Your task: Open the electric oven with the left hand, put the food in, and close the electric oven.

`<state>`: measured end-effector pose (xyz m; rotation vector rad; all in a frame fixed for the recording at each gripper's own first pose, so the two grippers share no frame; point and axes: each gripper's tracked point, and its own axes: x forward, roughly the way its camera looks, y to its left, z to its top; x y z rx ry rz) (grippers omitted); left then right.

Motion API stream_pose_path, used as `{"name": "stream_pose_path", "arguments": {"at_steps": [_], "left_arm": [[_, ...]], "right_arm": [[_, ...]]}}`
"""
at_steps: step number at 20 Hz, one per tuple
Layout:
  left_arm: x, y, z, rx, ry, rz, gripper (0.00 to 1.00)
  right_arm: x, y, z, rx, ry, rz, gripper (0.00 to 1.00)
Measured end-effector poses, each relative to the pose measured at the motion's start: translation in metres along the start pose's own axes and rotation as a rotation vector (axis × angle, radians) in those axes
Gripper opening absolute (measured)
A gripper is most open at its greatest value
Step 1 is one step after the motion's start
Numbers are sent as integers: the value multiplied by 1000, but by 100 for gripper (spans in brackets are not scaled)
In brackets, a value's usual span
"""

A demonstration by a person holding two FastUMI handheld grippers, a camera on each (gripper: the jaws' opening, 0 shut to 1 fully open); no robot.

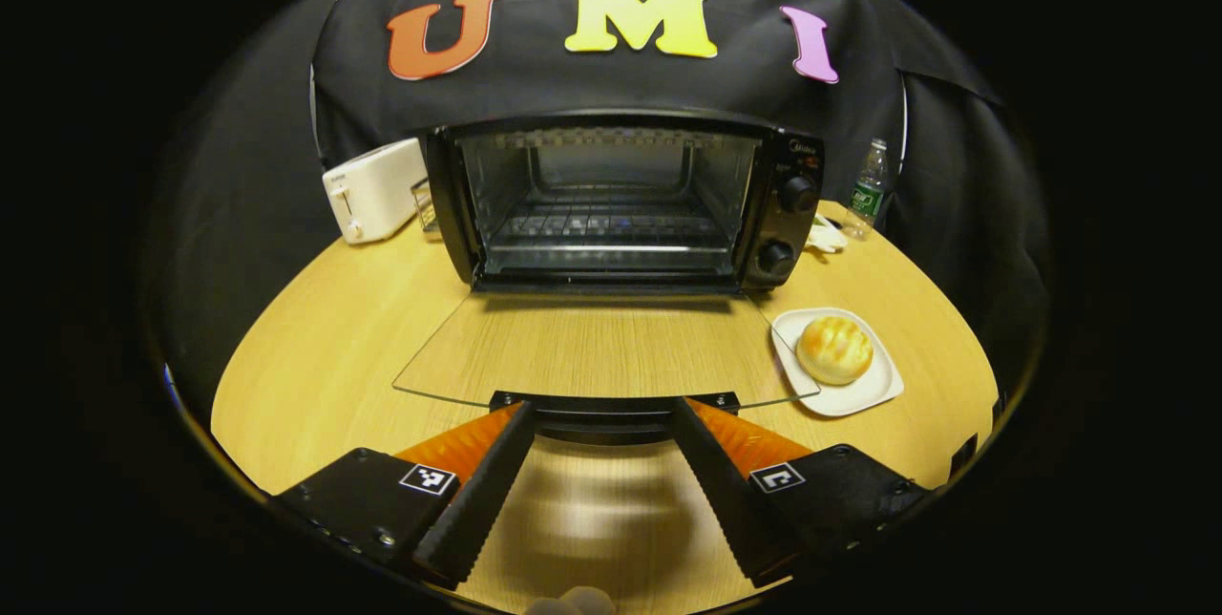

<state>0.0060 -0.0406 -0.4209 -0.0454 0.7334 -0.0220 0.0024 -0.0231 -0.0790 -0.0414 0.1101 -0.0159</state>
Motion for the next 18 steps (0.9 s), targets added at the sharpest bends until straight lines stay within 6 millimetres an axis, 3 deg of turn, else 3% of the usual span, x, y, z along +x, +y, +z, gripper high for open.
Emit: {"name": "stream_pose_path", "arguments": {"at_steps": [8,11,15,18], "left_arm": [[3,-7,-17,-15,69,-10,93],[2,-7,-15,-19,65,-20,94],[-10,-3,12,3,-46,-24,93],[-46,1,57,13,-194,-33,93]], "right_arm": [[0,-2,-13,0,34,-7,100],[1,-2,-8,6,23,-6,100],[0,-2,8,31,-24,3,100],[2,-3,15,53,-55,7,100]]}}
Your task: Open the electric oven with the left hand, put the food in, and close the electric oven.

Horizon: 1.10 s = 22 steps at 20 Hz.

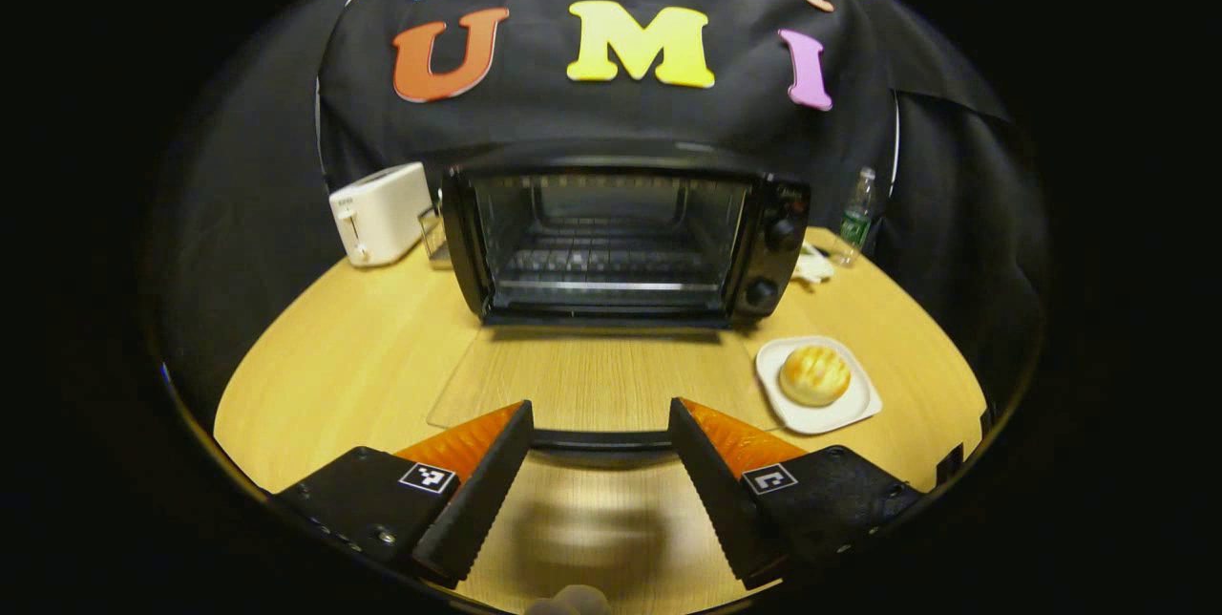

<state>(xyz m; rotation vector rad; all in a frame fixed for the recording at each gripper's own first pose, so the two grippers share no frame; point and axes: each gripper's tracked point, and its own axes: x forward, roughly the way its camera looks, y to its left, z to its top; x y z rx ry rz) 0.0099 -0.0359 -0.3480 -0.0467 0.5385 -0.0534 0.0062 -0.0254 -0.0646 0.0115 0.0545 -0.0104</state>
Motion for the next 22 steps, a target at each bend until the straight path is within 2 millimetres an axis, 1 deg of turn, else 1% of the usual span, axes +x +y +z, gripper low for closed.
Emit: {"name": "stream_pose_path", "arguments": {"at_steps": [3,5,6,8,9,11,12,13,15,17,20,22], "left_arm": [[-38,7,71,13,-180,-5,93],[-70,12,114,32,-270,4,93],[-86,16,132,40,-314,13,93],[-112,22,164,38,-370,24,93],[-126,25,180,37,-397,32,93],[-147,34,202,19,-422,59,93],[-157,34,209,3,-435,59,93],[-166,33,217,-7,-444,54,93],[-184,36,234,-2,-493,64,93],[-199,37,247,19,-528,72,92],[-213,36,251,21,-532,62,92],[-215,38,252,22,-528,65,92]], "right_arm": [[3,-2,11,2,-42,-2,100],[6,-3,10,-3,-49,-5,100],[5,0,8,-4,-49,-3,100],[6,1,4,-6,-46,-3,100],[7,5,-1,-6,-37,2,100],[6,13,-15,-15,-15,13,100],[6,15,-25,-26,-4,16,100],[5,16,-38,-37,13,12,100],[-1,19,-71,-49,45,13,100],[-5,24,-125,-47,130,18,100],[1,31,-192,-10,241,16,100],[14,41,-232,18,303,18,100]]}}
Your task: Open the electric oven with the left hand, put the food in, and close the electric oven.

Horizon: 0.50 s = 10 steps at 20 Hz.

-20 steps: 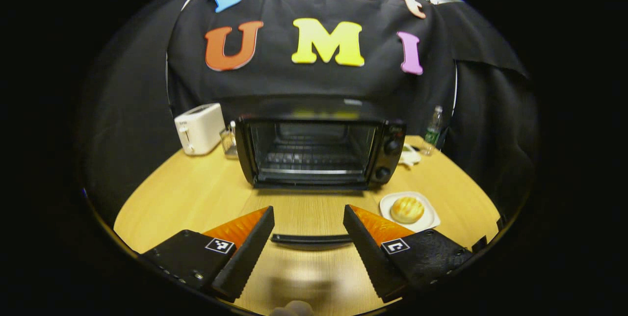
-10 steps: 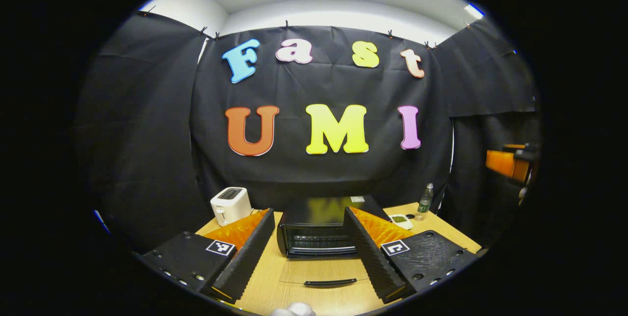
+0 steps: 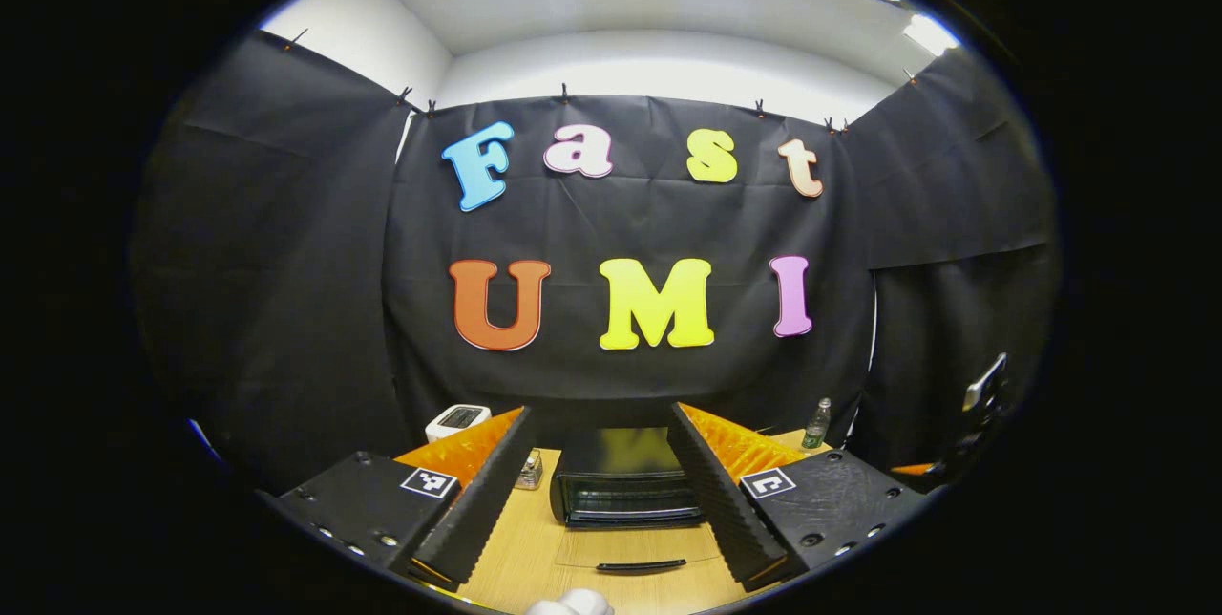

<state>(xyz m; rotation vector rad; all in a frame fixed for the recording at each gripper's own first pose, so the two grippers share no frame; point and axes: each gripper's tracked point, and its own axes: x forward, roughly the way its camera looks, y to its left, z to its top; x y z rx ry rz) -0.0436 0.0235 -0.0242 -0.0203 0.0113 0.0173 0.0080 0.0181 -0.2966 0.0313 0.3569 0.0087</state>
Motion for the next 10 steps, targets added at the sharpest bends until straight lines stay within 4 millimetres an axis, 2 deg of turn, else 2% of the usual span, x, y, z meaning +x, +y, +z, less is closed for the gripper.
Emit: {"name": "stream_pose_path", "arguments": {"at_steps": [2,5,8,10], "left_arm": [[-2,0,-2,1,11,-4,92],[-4,5,-5,11,28,2,92],[-4,13,-7,24,34,18,92],[-3,18,-5,42,31,35,92]], "right_arm": [[25,12,-37,5,61,16,100],[68,35,-78,-24,139,57,100],[112,49,-109,-39,210,69,100],[129,54,-127,-27,256,84,100]]}}
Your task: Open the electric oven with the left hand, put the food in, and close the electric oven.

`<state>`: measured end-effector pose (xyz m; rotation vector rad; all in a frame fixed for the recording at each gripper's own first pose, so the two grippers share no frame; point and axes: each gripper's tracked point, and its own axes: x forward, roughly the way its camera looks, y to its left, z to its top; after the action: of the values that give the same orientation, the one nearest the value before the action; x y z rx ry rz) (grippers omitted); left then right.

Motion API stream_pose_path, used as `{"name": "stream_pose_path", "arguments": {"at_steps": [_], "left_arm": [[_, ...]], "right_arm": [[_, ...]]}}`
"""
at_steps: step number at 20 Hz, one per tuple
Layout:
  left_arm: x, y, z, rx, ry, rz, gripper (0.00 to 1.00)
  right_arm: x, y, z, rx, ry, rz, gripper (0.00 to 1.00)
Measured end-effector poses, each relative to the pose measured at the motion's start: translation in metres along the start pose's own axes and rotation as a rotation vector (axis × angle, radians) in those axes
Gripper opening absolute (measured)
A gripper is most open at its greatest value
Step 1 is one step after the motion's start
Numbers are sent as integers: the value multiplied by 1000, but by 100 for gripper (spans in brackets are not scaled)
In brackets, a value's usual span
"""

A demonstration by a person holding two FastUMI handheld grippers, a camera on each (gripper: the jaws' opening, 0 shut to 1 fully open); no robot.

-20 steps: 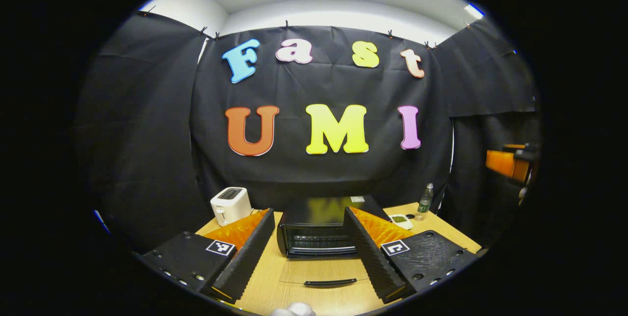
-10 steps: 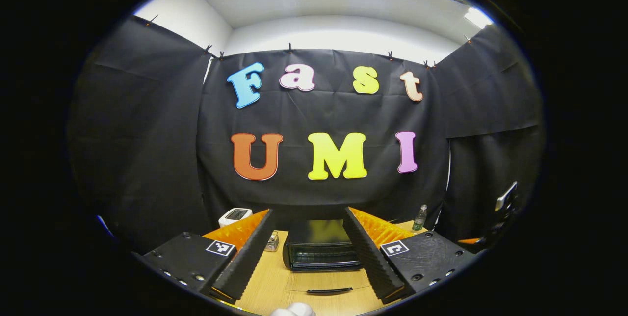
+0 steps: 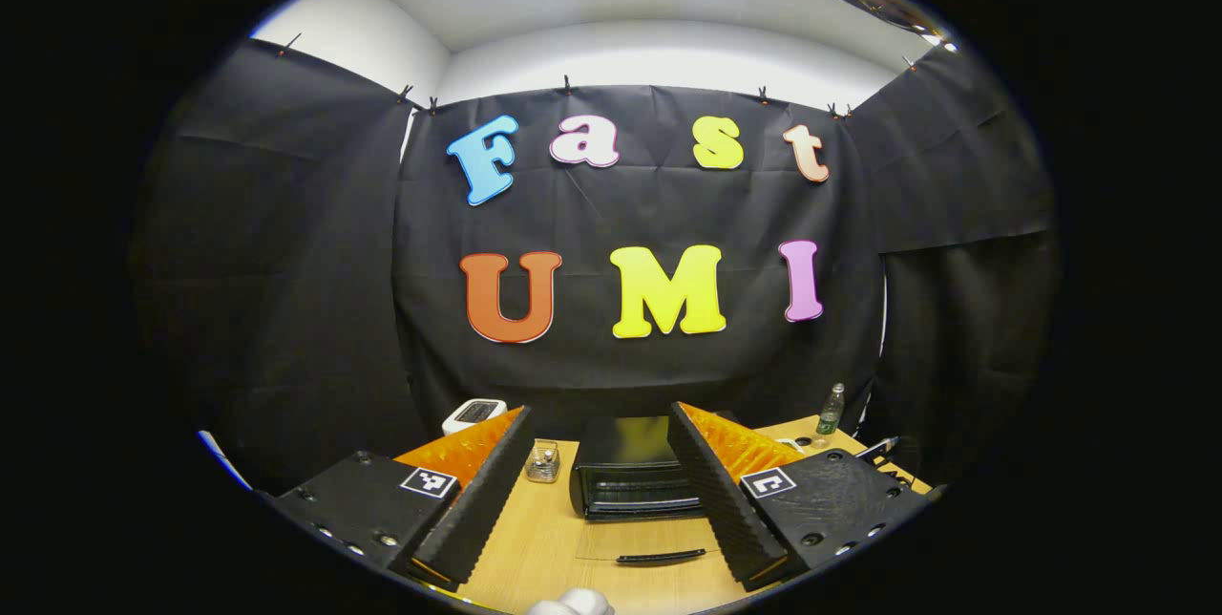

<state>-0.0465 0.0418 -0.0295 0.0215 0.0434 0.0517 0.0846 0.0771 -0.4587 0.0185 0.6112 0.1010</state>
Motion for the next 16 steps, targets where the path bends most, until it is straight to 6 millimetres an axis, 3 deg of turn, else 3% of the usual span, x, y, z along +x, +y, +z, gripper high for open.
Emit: {"name": "stream_pose_path", "arguments": {"at_steps": [7,16], "left_arm": [[6,10,-6,26,15,34,93],[17,8,-7,40,18,32,93]], "right_arm": [[50,3,-9,6,60,-20,100],[65,3,-16,35,104,-7,97]]}}
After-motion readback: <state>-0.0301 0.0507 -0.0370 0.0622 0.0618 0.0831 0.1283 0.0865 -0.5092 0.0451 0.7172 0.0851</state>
